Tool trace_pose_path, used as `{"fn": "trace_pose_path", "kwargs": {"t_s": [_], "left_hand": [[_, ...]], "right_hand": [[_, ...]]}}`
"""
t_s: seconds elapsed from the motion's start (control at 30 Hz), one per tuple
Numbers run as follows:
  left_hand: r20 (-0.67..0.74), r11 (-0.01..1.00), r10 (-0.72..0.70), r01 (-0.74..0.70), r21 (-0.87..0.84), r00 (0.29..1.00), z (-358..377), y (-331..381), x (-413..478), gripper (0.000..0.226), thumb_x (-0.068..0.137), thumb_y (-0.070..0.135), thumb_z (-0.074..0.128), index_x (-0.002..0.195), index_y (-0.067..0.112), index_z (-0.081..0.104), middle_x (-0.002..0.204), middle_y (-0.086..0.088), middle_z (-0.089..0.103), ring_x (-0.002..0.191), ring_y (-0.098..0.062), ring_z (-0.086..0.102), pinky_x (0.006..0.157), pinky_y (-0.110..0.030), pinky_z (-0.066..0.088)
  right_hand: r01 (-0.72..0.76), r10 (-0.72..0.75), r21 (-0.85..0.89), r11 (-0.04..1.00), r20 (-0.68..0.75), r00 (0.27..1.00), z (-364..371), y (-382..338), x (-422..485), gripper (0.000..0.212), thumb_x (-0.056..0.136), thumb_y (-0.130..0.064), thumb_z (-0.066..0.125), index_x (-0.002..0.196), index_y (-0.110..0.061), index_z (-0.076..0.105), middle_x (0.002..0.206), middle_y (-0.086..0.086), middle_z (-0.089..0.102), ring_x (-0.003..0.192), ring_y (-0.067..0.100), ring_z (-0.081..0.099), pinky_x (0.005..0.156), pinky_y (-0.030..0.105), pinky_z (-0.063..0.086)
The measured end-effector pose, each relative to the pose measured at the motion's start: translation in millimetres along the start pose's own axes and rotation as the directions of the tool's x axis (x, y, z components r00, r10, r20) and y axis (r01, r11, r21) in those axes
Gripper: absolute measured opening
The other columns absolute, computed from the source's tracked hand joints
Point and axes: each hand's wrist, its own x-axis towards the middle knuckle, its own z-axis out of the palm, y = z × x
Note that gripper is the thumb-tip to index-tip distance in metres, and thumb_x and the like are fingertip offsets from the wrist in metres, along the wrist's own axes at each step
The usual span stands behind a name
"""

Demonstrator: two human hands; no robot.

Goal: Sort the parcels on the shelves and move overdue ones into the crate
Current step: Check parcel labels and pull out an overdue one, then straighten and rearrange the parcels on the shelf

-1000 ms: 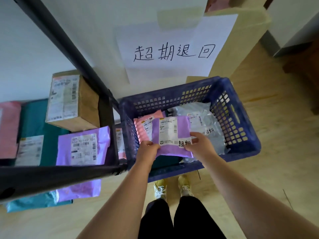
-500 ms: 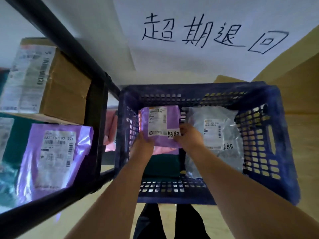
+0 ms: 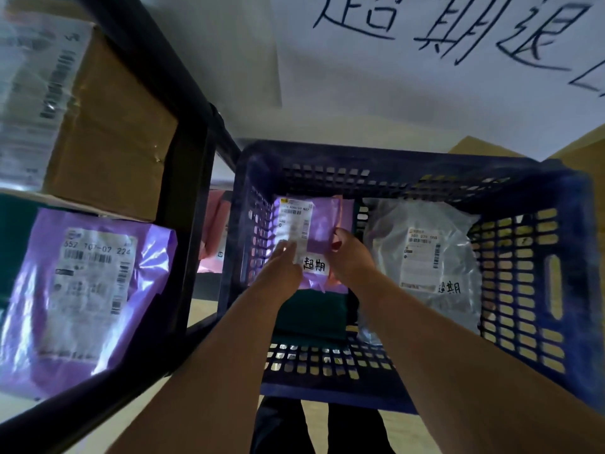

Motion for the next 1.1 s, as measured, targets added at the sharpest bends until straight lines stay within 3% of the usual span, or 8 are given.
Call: {"fn": "trace_pose_path", "kwargs": {"t_s": [0.2,0.33,0.47,0.57,0.63,0.77,0.93,1.1], "left_hand": [[-0.025,0.999,0.009,-0.008,0.043,1.0,-6,9,-6,0.057,0.104,0.016,0.04,0.156,0.019,0.017,0.165,-0.001,0.003,0.149,-0.026,0.017,0.115,-0.038,0.027],[-0.044,0.999,0.004,-0.002,0.032,0.999,-4,17,-31,0.054,0.104,0.017,0.037,0.156,0.02,0.019,0.165,-0.002,0.006,0.147,-0.026,0.023,0.113,-0.037,0.032],[-0.04,0.996,0.042,-0.039,0.075,0.998,-1,17,-66,0.056,0.103,0.022,0.04,0.156,0.021,0.019,0.165,-0.002,0.003,0.149,-0.026,0.018,0.117,-0.037,0.026],[-0.008,0.989,0.085,-0.083,0.123,0.996,1,15,-85,0.058,0.104,0.023,0.039,0.157,0.019,0.017,0.165,-0.005,0.002,0.15,-0.025,0.014,0.12,-0.038,0.02],[0.019,0.977,0.132,-0.133,0.166,0.991,-4,14,-106,0.058,0.105,0.024,0.038,0.157,0.017,0.015,0.165,-0.006,0.001,0.151,-0.025,0.01,0.12,-0.036,0.015],[0.045,0.959,0.202,-0.207,0.192,0.978,-13,10,-137,0.055,0.105,0.025,0.037,0.156,0.015,0.017,0.164,-0.008,0.007,0.151,-0.024,0.012,0.119,-0.032,0.014],[0.033,0.95,0.248,-0.25,0.188,0.968,-23,3,-168,0.053,0.104,0.027,0.038,0.155,0.02,0.023,0.162,-0.002,0.021,0.146,-0.023,0.027,0.113,-0.029,0.025],[-0.034,0.967,0.246,-0.242,0.081,0.969,-27,-9,-199,0.048,0.103,0.026,0.041,0.151,0.026,0.033,0.149,-0.004,0.044,0.128,-0.024,0.049,0.092,-0.023,0.038]], "right_hand": [[-0.012,0.012,0.027,1.0,-0.015,1.0,-5,1,-14,0.045,0.096,-0.008,0.05,0.139,-0.022,0.043,0.1,0.0,0.063,0.076,0.019,0.066,0.057,0.028,0.052],[-0.035,0.038,0.082,0.996,-0.028,0.999,-10,8,-37,0.042,0.094,-0.005,0.053,0.134,-0.017,0.048,0.116,0.007,0.066,0.088,0.022,0.067,0.079,0.038,0.057],[-0.057,0.067,0.161,0.985,-0.054,0.996,-20,10,-75,0.038,0.093,-0.014,0.055,0.13,-0.011,0.054,0.118,0.011,0.064,0.09,0.022,0.061,0.078,0.033,0.051],[-0.083,0.094,0.185,0.979,-0.052,0.994,-24,13,-99,0.042,0.091,-0.012,0.056,0.132,-0.012,0.056,0.12,0.011,0.064,0.09,0.024,0.065,0.078,0.036,0.056],[-0.086,0.106,0.21,0.974,-0.085,0.991,-27,12,-124,0.038,0.092,-0.013,0.057,0.13,-0.011,0.058,0.111,0.008,0.066,0.09,0.025,0.066,0.083,0.039,0.057],[-0.072,0.121,0.276,0.958,-0.165,0.979,-31,7,-160,0.033,0.093,-0.013,0.059,0.125,-0.009,0.061,0.096,0.009,0.064,0.079,0.023,0.06,0.074,0.036,0.05],[0.034,0.041,0.283,0.959,-0.256,0.966,-26,-3,-209,0.036,0.091,-0.018,0.062,0.127,-0.01,0.062,0.12,0.01,0.067,0.107,0.026,0.061,0.095,0.037,0.049],[0.08,-0.007,0.244,0.966,-0.287,0.958,-17,-8,-255,0.033,0.096,-0.026,0.059,0.125,-0.01,0.062,0.117,0.009,0.066,0.106,0.025,0.061,0.093,0.037,0.048]]}}
